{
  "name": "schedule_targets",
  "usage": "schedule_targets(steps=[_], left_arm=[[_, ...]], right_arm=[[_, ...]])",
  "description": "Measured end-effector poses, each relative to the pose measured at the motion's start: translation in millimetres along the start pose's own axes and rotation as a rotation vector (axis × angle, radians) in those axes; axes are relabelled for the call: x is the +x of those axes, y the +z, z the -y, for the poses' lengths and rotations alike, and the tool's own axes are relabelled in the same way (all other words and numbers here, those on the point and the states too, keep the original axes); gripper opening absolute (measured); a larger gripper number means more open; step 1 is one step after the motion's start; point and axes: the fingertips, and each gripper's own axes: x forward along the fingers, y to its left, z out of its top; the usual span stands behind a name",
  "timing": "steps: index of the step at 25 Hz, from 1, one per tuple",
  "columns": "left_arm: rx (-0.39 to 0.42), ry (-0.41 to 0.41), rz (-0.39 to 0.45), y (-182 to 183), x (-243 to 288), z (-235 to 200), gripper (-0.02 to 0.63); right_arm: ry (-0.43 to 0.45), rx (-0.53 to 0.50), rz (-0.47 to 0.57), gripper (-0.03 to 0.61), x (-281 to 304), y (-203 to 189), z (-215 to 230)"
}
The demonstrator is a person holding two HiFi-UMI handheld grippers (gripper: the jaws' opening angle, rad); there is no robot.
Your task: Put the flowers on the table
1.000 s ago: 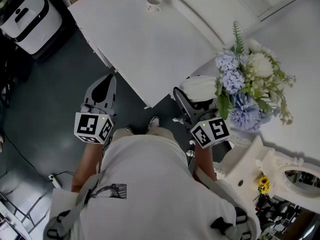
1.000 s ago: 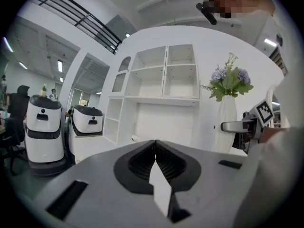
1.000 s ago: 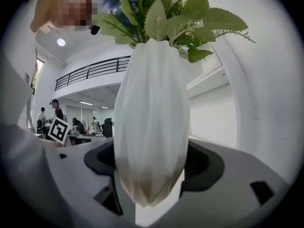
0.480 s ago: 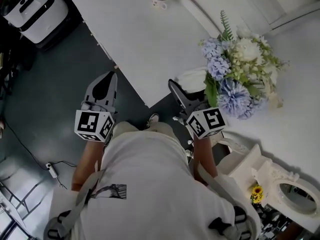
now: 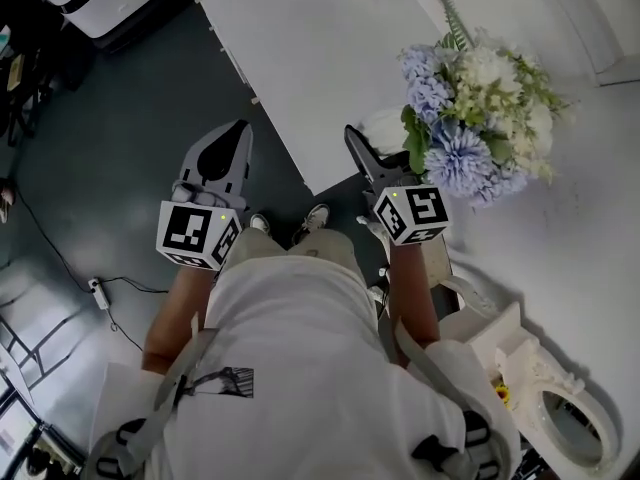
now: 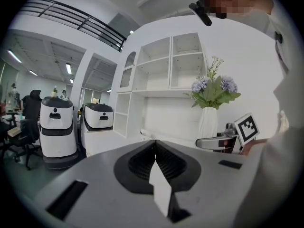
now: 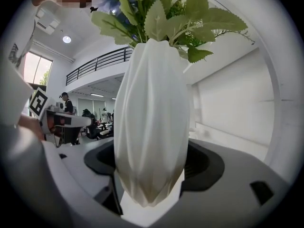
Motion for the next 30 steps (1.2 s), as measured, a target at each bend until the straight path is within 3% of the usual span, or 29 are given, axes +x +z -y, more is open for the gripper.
schedule_targets(steps=[14, 21, 30], left_arm=[[0.043, 0.086, -0.002, 32.4, -19.7, 23.8, 0.015], [-0.005, 0.099, -0.06, 37.2, -41.9, 43.4, 0.015], [0.006, 0.161, -0.091, 39.1, -66.2, 46.0, 0.015]], right_arm=[[-0.002, -0.068, -0.022, 0.393, -4.7, -7.6, 20.2], [-0.013, -0.067, -0.088, 0.393, -20.0, -14.5, 19.1], [-0.003, -0.08, -0.065, 0.393, -14.9, -14.5, 20.0]])
